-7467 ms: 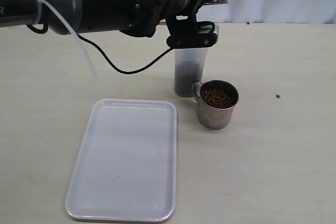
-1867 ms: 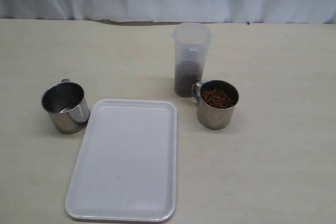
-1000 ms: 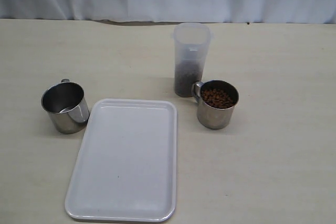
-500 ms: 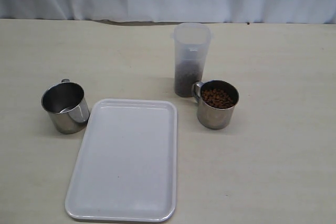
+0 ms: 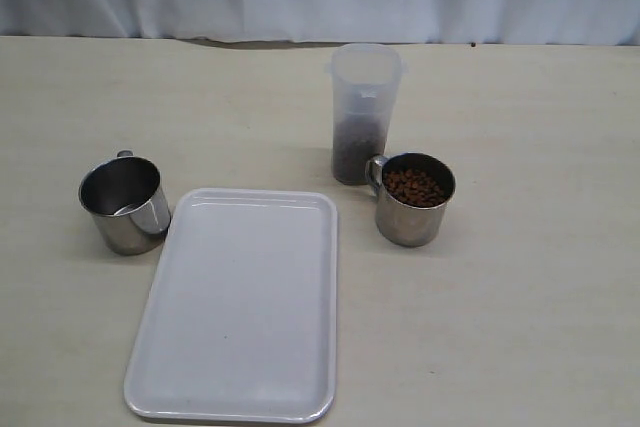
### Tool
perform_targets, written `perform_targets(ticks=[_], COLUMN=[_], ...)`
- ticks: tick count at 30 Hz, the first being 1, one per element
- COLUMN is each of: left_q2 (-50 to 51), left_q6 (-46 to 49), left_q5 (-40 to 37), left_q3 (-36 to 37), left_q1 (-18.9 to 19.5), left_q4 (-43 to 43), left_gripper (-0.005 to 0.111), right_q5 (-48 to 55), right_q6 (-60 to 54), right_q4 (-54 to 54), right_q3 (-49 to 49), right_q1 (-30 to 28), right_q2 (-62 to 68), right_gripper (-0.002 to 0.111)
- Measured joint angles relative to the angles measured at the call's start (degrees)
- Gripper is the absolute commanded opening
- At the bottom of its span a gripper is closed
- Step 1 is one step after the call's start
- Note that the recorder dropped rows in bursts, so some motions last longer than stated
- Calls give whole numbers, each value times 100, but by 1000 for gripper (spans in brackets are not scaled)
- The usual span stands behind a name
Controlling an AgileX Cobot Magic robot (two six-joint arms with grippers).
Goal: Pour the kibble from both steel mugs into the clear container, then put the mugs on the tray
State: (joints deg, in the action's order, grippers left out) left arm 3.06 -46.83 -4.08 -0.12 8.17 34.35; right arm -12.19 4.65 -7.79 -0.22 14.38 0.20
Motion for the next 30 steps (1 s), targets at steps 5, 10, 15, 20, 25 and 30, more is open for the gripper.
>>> perform_targets(ticks=[5, 10, 15, 20, 25, 30], left_q2=[0, 0, 0, 0, 0, 0], left_q6=[0, 0, 0, 0, 0, 0], left_q5=[11, 11, 11, 11, 11, 69], left_q3=[0, 0, 0, 0, 0, 0], left_q1=[-12, -12, -12, -12, -12, -12], left_q4=[0, 0, 0, 0, -11, 39], left_gripper=[0, 0, 0, 0, 0, 0], right_q5=[-432, -290, -348, -725, -1598, -2180], right_q6=[126, -32, -190, -203, -192, -305], right_q4=[779, 1097, 1136, 876, 438, 330], right_q3=[0, 0, 0, 0, 0, -257], right_q1=[0, 0, 0, 0, 0, 0], right_q2=[0, 286, 1494, 3382, 5364, 7975], right_gripper=[5, 5, 5, 5, 5, 5])
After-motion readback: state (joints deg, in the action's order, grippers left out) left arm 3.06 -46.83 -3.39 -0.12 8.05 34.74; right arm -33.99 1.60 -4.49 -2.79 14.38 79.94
